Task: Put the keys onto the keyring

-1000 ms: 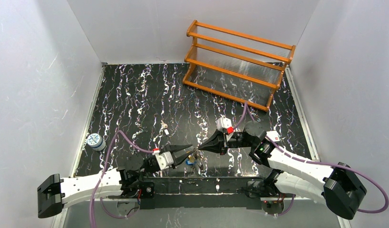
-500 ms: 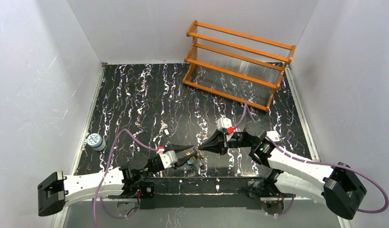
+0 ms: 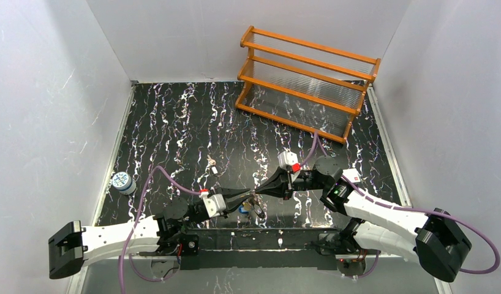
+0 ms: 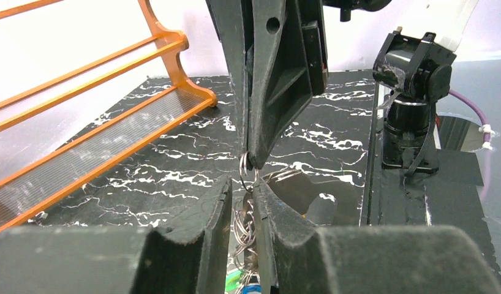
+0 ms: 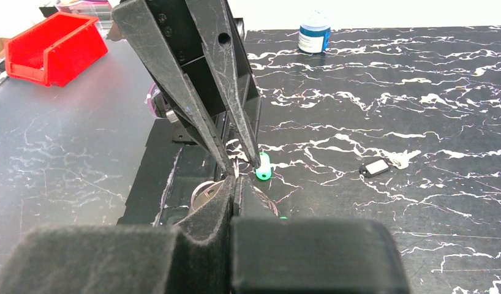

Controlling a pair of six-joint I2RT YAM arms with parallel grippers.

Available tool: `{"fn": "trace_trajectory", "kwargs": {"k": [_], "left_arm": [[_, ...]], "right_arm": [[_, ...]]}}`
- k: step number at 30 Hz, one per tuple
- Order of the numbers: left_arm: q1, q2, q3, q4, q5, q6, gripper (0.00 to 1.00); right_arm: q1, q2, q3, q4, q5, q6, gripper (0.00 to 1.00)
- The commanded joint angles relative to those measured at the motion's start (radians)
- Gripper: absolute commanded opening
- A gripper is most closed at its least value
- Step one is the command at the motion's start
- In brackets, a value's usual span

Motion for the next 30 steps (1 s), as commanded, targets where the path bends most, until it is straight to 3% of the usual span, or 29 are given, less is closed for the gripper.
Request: {"fn": "trace_trajectory", "kwargs": {"k": [1,4,8,15,19,22,30], "left_arm": [[-0.003,-0.002,0.016,0.057,0.013,-0.017,0.18],[-0.003,0.009,0.017,0.062,0.014,-0.018,0.14],[-0.003,0.018,0.019,0.062,0.013,-0.013,0.01],[-0.003,0.013,0.019,0.05,-0.03,-0.008,0.0],[-0.004,0.008,0.072,-0.072,-0.05,0.015,0.0],[-0.003,0.02,0.15,-0.209,-0.06,0.033,0.0],[-0.003,0.066,0.304,-0.451,-0.05,0.068,0.0]], "right_arm": [[-0.002,0.0,0.019,0.086,-0.018,0.013,0.01],[-0.002,0.003,0.02,0.088,-0.02,0.015,0.01],[-0.002,0.0,0.021,0.087,-0.021,0.016,0.01],[-0.002,-0.015,0.045,0.0,-0.018,-0.039,0.01],[-0.001,-0.027,0.113,-0.205,0.007,-0.194,0.23],[-0.001,-0.028,0.162,-0.329,0.036,-0.308,0.32],[-0.001,0.026,0.229,-0.435,-0.003,-0.407,0.32]]}}
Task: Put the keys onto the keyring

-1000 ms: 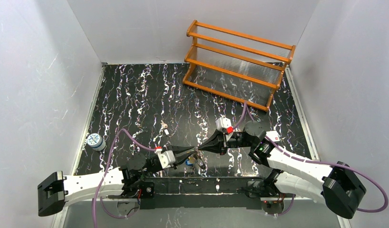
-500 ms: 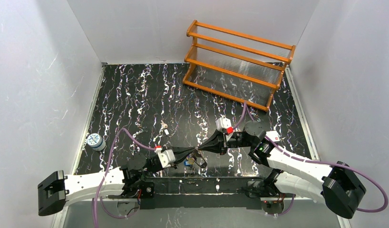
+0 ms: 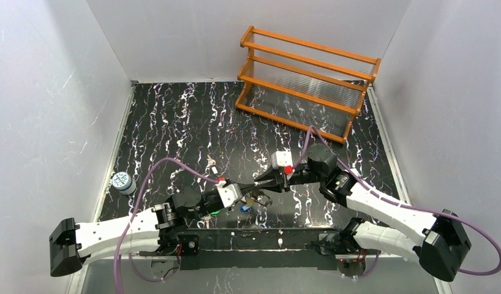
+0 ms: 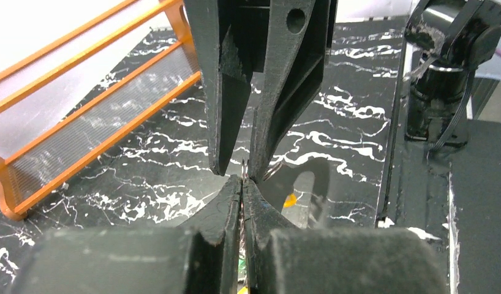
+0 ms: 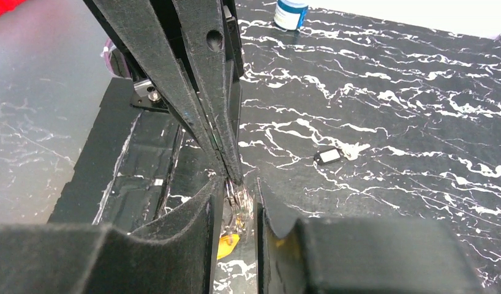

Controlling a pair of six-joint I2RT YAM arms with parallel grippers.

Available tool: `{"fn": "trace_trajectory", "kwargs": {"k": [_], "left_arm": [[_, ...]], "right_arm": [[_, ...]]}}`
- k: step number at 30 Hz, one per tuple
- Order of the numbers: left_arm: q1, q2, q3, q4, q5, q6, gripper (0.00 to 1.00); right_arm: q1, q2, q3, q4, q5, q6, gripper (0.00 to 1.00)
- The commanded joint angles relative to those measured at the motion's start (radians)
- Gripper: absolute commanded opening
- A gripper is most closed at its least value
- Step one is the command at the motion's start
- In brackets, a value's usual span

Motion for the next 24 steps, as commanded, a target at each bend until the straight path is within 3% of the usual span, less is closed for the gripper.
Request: {"fn": "trace_trajectory", "kwargs": {"k": [1,5,10,15,16,18,20,24], "left_arm": [[-0.003,0.013,0.091,-0.115,-0.004,0.033,0.0],[-0.003,0.006,0.098,-0.133,-0.001,0.038,0.0],[-0.003,-0.006,0.094,-0.136,0.0,0.038,0.0],[-0.002,-0.012,0.093,-0.137,-0.002,0.037,0.0],[-0.003,-0.016,0.091,-0.142,-0.005,0.038,0.03],[-0.003,-0.032,0.083,-0.149,-0.019,0.036,0.23],[-0.003,-0.054,0.067,-0.144,-0.031,0.029,0.36],[-0.003,-0.104,0.022,-0.096,-0.02,0.013,0.37]], "right_arm": [[-0.001,0.03,0.059,-0.087,-0.027,-0.089,0.32],[0.0,0.031,0.066,-0.127,0.012,-0.117,0.3],[-0.001,0.023,0.064,-0.135,0.001,-0.129,0.03],[0.0,0.027,0.064,-0.124,0.001,-0.11,0.01],[0.0,0.024,0.062,-0.115,-0.001,-0.1,0.01],[0.0,0.012,0.055,-0.084,0.002,-0.071,0.01],[0.0,-0.002,0.035,-0.037,-0.001,-0.034,0.01],[-0.001,-0.024,-0.005,0.078,-0.03,0.038,0.01]]}}
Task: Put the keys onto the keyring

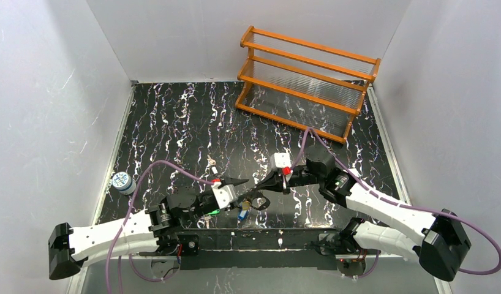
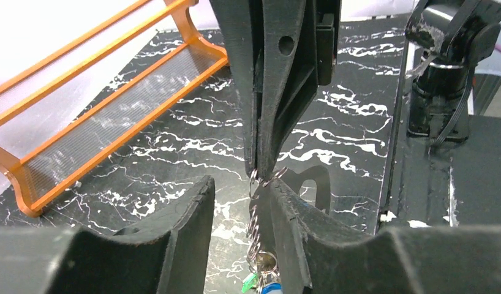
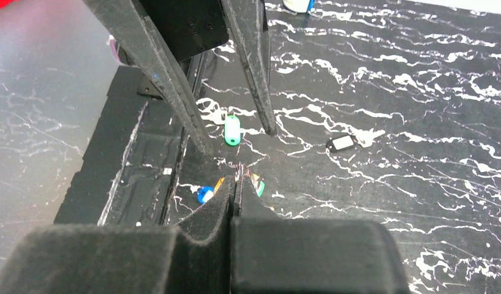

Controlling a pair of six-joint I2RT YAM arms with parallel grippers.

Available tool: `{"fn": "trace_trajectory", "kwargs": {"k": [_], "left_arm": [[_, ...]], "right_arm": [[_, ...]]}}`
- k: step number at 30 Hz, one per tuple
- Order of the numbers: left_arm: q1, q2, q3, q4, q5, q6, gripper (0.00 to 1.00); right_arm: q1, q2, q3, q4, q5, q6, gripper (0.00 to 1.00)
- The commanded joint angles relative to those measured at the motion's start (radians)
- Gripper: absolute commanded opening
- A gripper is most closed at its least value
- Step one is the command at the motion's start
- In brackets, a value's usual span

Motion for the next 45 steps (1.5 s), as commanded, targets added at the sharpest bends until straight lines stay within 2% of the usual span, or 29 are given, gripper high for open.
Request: {"fn": "trace_trajectory", "kwargs": {"k": [1,8,19,25,35,38,40,41,45], "left_arm": [[-0.004,-0.057,-0.035,0.064,0.005,-0.015,0.34],[-0.003,-0.063,-0.074,0.13,0.024,-0.038,0.29],[-0.003,-0.013,-0.078,0.185,0.042,-0.043,0.16],[-0.004,0.027,-0.065,0.186,0.07,-0.036,0.0],[-0.003,-0.041,-0.083,0.185,0.033,-0.051,0.0],[-0.003,-0.067,-0.086,0.163,-0.003,-0.06,0.0],[-0.002,-0.078,-0.085,0.143,-0.044,-0.075,0.0],[-0.003,-0.083,-0.084,0.131,-0.057,-0.077,0.0],[-0.003,-0.078,-0.073,0.11,-0.124,-0.089,0.0]], "right_arm": [[-0.001,-0.045,-0.027,0.199,-0.04,0.1,0.01],[-0.001,-0.062,-0.083,0.362,-0.093,0.194,0.01],[-0.001,-0.061,-0.084,0.384,-0.107,0.207,0.01],[-0.002,-0.057,-0.086,0.386,-0.107,0.21,0.01],[-0.002,-0.058,-0.087,0.376,-0.073,0.218,0.03],[-0.001,-0.065,-0.083,0.359,-0.035,0.221,0.36],[-0.002,-0.067,-0.078,0.341,-0.016,0.215,0.52],[-0.002,-0.067,-0.073,0.333,-0.011,0.211,0.66],[-0.001,-0.066,-0.06,0.313,0.008,0.205,0.97]]}}
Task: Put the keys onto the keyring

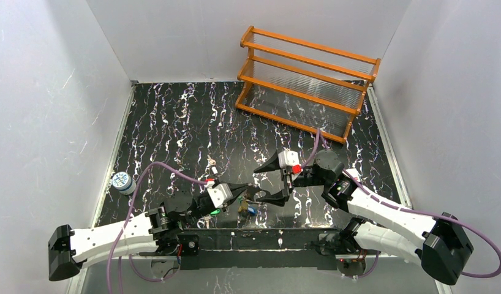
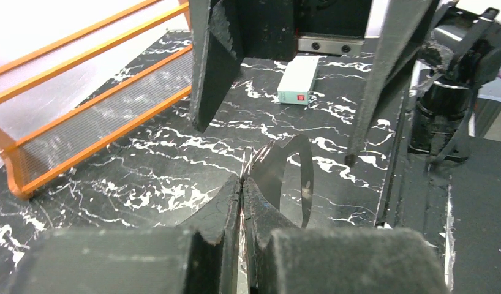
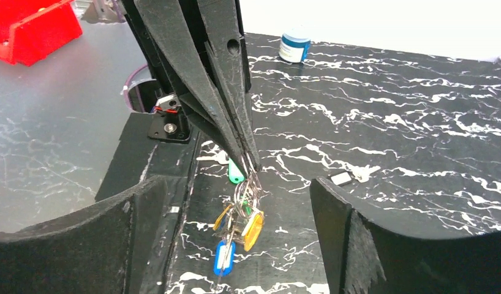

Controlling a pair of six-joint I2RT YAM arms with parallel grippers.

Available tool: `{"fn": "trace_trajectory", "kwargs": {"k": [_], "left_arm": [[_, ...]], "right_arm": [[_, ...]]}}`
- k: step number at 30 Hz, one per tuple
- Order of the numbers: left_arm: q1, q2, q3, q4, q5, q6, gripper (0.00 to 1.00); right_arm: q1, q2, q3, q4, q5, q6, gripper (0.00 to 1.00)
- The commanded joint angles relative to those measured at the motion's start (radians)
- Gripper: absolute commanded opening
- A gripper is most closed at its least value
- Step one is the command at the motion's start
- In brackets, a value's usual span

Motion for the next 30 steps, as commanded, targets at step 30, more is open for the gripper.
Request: {"fn": "trace_trajectory", "kwargs": {"k": [30], "left_arm": [[0.83,0.311,0.338,0.049,0.577,-0.364,0.0]], "right_arm": [[0.004,-0.021,0.103,-0.121,0.518,0.287,0.99]]}}
